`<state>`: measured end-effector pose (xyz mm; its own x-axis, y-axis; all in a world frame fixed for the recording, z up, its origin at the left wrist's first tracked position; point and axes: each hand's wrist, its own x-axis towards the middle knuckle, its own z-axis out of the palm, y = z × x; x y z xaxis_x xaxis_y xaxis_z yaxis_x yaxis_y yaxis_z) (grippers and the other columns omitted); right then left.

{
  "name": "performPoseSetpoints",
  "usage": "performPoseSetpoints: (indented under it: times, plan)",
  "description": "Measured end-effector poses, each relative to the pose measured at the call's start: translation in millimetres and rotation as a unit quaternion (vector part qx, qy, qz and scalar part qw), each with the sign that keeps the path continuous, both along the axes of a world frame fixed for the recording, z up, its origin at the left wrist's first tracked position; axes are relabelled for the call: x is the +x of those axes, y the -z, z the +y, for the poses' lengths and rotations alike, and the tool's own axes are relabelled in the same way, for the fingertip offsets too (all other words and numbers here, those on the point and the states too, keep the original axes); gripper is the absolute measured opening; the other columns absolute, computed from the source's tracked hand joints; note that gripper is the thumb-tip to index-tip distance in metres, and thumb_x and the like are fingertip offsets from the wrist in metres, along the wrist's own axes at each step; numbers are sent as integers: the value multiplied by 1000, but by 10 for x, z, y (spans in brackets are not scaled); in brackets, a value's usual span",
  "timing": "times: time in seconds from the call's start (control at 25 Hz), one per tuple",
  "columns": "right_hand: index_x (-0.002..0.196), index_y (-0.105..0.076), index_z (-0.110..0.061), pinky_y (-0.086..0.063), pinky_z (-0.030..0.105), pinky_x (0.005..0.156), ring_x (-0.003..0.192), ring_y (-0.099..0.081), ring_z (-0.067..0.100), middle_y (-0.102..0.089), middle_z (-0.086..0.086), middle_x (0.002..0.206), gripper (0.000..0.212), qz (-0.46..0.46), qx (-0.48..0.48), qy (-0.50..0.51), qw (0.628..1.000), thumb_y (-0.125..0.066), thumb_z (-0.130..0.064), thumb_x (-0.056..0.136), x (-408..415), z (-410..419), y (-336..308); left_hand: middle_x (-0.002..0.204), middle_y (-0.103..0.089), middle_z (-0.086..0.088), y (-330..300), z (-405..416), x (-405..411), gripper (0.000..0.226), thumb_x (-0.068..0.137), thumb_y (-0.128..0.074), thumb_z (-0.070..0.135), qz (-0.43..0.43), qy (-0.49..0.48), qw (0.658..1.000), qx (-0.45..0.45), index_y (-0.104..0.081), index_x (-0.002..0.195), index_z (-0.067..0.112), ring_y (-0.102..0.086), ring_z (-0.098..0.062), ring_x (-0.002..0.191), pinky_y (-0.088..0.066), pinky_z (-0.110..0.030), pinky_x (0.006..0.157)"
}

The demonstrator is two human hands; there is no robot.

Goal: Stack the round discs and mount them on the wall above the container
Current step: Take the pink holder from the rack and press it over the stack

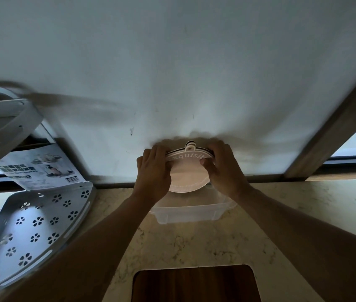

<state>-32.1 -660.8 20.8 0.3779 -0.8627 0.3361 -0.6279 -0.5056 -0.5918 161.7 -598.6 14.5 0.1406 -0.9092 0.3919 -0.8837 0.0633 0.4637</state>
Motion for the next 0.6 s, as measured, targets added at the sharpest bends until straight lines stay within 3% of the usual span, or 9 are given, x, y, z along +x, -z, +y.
performPoseSetpoints:
  times: [0.12, 0.32, 0.6]
  plan:
    - [109, -56, -6, -43, 46, 91, 106, -48, 30, -56, 13, 112, 23, 27, 4, -2, 1000, -62, -13, 89, -3, -8, 2, 111, -59, -8, 7, -21, 8, 23, 87, -57, 8, -16, -3, 1000, 17, -52, 109, 12, -48, -30, 104, -32, -41, 89]
    - [111, -62, -6, -45, 36, 94, 114, -49, 29, -54, 12, 120, 24, 18, -8, -3, 1000, -64, -12, 88, -20, -14, -3, 106, -64, -8, 2, -18, 12, 18, 88, -60, 9, -2, -15, 1000, 4, -59, 105, 14, -54, -30, 101, -32, -39, 85]
    - [105, -63, -7, -48, 44, 89, 105, -55, 29, -57, 11, 112, 19, 23, -15, -1, 1000, -63, -17, 89, -8, -27, 3, 116, -58, -11, 13, -33, 21, 23, 87, -61, 6, 3, -25, 1000, -6, -60, 109, 13, -52, -34, 103, -38, -43, 86]
